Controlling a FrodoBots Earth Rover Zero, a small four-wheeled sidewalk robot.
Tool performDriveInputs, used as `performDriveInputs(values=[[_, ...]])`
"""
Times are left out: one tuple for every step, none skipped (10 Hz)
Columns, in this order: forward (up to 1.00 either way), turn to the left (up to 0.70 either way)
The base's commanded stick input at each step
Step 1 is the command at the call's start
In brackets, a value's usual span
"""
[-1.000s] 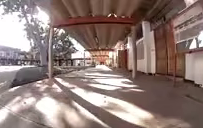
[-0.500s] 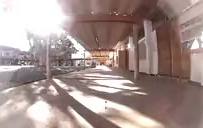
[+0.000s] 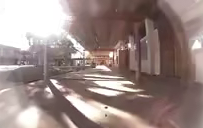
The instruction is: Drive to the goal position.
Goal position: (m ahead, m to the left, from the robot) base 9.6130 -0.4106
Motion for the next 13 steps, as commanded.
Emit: performDriveInputs(values=[[0.5,0.0],[0.5,0.0],[0.5,0.0],[0.5,0.0],[0.5,0.0],[0.5,0.0],[0.5,0.0],[0.5,0.0],[0.5,0.0],[0.5,0.0],[0.5,0.0],[0.5,0.0],[0.5,0.0]])
